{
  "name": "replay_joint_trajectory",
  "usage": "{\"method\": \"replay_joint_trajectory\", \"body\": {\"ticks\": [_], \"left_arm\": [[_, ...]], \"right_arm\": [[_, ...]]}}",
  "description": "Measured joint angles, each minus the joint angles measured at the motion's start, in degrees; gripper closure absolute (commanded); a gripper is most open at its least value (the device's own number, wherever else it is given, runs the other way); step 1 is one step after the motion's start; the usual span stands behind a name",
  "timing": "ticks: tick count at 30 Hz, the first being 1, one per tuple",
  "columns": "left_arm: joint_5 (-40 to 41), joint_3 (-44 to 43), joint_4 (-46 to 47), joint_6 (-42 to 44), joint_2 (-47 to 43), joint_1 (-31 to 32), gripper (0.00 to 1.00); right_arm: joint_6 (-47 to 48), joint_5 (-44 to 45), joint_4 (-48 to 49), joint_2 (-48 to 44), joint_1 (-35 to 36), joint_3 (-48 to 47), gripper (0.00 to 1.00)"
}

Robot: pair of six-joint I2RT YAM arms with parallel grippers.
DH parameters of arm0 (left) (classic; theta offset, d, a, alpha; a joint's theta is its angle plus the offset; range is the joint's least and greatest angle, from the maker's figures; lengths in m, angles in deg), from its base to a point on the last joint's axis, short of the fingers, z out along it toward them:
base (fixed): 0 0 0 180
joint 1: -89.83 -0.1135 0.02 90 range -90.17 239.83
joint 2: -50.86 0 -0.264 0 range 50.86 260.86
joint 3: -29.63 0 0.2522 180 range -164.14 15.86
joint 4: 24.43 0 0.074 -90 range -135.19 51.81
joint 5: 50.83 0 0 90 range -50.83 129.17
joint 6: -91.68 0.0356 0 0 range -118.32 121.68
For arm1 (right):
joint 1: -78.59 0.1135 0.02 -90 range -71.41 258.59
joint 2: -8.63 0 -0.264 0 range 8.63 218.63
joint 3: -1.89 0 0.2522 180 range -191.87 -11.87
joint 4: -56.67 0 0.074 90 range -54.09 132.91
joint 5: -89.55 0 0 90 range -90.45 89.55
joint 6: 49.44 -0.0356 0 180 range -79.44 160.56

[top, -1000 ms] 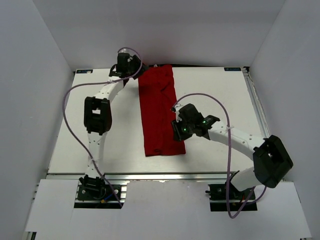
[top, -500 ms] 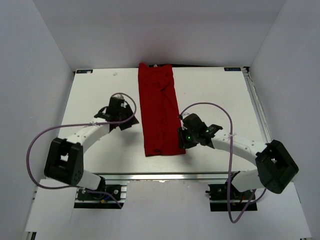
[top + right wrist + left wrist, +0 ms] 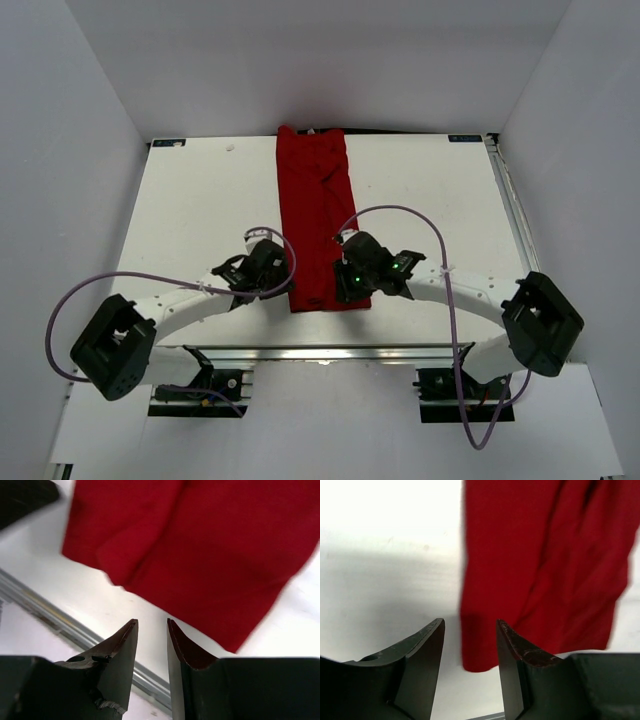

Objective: Fold and stack the t-shirts
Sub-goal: Rotate the tshirt 90 degrees

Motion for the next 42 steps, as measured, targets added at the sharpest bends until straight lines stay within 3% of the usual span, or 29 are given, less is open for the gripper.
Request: {"method": "replay_joint_trajectory", "body": {"ticks": [14, 17, 20, 21, 29, 31, 34, 42], "left_arm": [[4.9, 9.6, 9.1, -9.7, -1.2, 6.8, 0.57], [5.1, 9.7, 10.8, -11.4, -0.4, 8.1, 0.73], [5.2, 9.7, 12.2, -12.5, 0.9, 9.2, 0.97], [5.3, 9.7, 12.5, -12.7, 1.3, 9.6, 1.00], [6.5, 9.0, 13.2, -13.2, 2.7, 11.1, 1.00], [6.7, 9.0, 13.0, -13.4, 2.6, 11.1, 1.00], [7.1, 9.0, 12.3, -13.6, 2.2, 11.3, 1.00], [9.5, 9.0, 7.0, -13.7, -0.7, 11.4, 1.00]], "right_arm": [[-2.0, 5.6, 1.9, 4.3, 6.4, -3.9, 0.66], [-2.0, 7.0, 2.7, 6.9, 7.5, -5.7, 0.65], [-1.8, 8.0, 3.2, 9.0, 8.4, -7.0, 0.64], [-1.6, 8.3, 3.2, 9.7, 8.7, -7.5, 0.64], [0.5, 11.4, 4.0, 15.0, 10.5, -11.1, 0.65], [1.0, 12.7, 4.0, 16.3, 10.6, -12.1, 0.73], [1.5, 14.9, 4.1, 17.7, 10.9, -12.8, 1.00], [-0.9, 18.4, 3.4, 17.3, 10.9, -11.8, 1.00]]}}
